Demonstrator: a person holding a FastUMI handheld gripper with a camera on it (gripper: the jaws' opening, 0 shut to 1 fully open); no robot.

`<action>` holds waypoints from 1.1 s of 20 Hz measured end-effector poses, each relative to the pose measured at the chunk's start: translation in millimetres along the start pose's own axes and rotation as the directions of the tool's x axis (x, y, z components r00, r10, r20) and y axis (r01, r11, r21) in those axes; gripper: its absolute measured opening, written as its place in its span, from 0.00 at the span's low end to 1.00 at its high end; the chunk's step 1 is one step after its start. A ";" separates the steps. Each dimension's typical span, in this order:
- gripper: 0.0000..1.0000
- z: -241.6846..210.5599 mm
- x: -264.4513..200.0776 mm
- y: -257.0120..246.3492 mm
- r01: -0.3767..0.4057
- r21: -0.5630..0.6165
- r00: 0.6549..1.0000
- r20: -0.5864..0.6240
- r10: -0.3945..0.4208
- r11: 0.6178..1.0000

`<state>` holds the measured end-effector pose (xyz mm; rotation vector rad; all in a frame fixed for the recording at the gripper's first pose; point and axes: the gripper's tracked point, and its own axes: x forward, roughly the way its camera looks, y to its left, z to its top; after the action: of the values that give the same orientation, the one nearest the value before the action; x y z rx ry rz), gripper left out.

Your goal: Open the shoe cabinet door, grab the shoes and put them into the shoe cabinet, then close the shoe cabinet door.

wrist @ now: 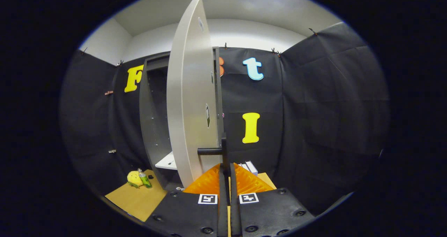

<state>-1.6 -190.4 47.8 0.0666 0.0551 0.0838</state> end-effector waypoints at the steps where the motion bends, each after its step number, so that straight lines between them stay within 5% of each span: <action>1: 0.08 -2.6 2.3 -5.7 -0.010 -0.005 1.000 -0.003 0.010 1.000; 5: 0.15 -1.6 1.6 -19.7 -0.037 0.003 0.999 0.000 0.037 0.999; 8: 0.36 -3.5 4.6 -28.8 -0.043 0.027 0.999 0.008 0.043 0.999; 10: 0.38 -5.2 -0.8 -38.0 -0.015 0.035 1.000 0.004 0.015 0.999; 16: 0.90 -35.0 -38.4 -54.7 0.057 0.013 0.997 -0.059 -0.056 0.998; 22: 0.98 -55.5 -85.2 -38.9 0.145 0.079 0.988 -0.073 -0.139 0.986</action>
<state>-86.4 -232.8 -5.7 0.1439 0.1303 -0.0590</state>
